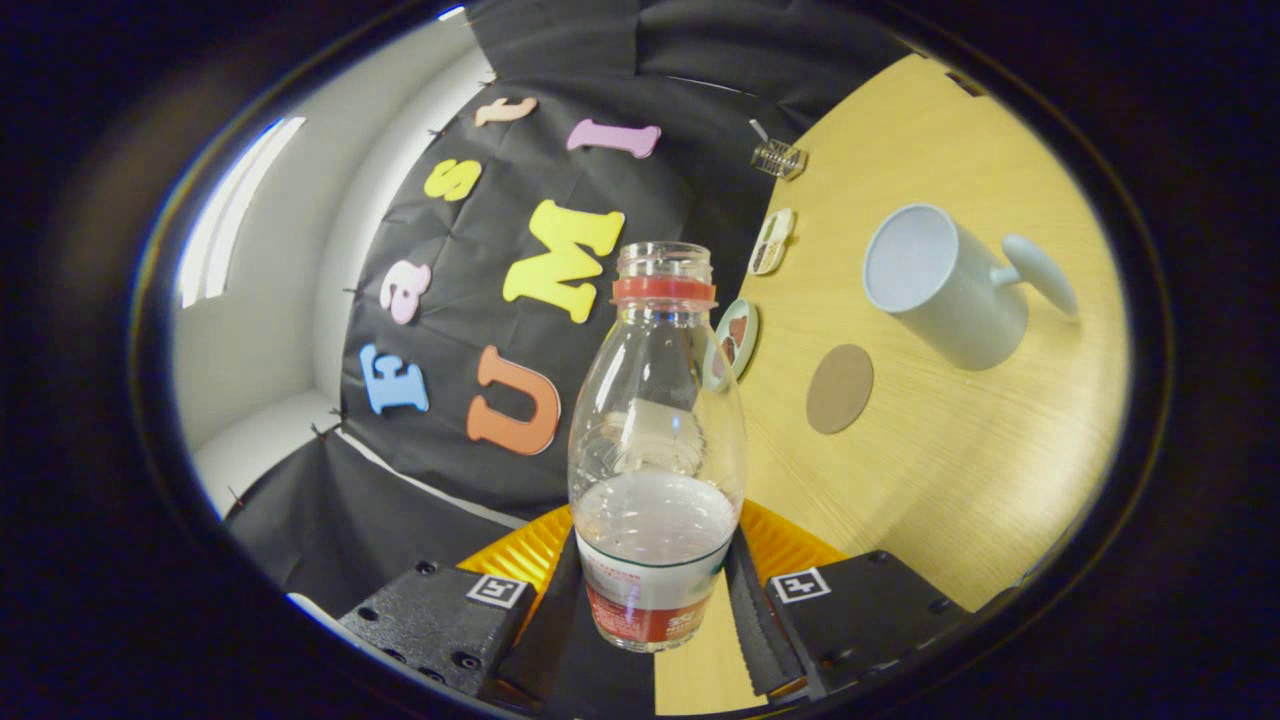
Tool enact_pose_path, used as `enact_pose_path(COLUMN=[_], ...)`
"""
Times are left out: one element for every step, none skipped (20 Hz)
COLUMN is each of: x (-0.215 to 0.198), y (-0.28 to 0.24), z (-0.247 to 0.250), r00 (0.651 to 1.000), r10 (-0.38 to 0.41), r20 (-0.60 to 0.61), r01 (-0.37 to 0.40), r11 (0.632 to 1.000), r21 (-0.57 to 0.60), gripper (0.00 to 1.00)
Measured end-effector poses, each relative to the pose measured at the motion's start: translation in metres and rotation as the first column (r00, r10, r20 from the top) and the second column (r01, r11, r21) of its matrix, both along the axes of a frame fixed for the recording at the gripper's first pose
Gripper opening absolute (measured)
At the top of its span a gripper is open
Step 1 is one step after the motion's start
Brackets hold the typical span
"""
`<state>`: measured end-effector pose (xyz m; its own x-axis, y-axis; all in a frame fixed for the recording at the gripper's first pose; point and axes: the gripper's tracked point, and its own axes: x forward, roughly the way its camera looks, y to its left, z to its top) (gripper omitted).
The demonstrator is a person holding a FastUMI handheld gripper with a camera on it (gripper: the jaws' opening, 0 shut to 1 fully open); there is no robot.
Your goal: Take the bottle from table, then pour the juice into the cup, finally place the bottle on the coaster
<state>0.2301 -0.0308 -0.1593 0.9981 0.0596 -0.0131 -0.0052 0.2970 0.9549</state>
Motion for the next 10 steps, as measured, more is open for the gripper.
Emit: enact_pose_path(x=[0.001,0.002,0.002,0.004,0.005,0.007,0.01,0.011,0.012,0.015], y=[-0.001,-0.003,-0.003,-0.005,-0.007,-0.009,-0.009,-0.01,-0.012,-0.013], z=[0.001,0.003,0.005,0.005,0.007,0.009,0.011,0.012,0.014,0.015], r00=[1.0,1.0,1.0,1.0,1.0,1.0,1.0,1.0,1.0,1.0], r10=[-0.004,-0.008,-0.004,-0.001,0.003,0.003,0.005,0.006,0.007,0.011], r20=[0.003,0.006,0.004,0.001,-0.001,0.002,0.003,0.002,0.0,-0.002], r01=[0.004,0.008,0.004,0.001,-0.003,-0.003,-0.006,-0.007,-0.007,-0.01], r11=[0.999,0.997,0.994,0.99,0.985,0.978,0.973,0.968,0.962,0.956], r21=[0.04,0.075,0.107,0.142,0.175,0.206,0.229,0.251,0.272,0.294], gripper=[0.74,0.74,0.74,0.74,0.74,0.74,0.74,0.74,0.74,0.74])
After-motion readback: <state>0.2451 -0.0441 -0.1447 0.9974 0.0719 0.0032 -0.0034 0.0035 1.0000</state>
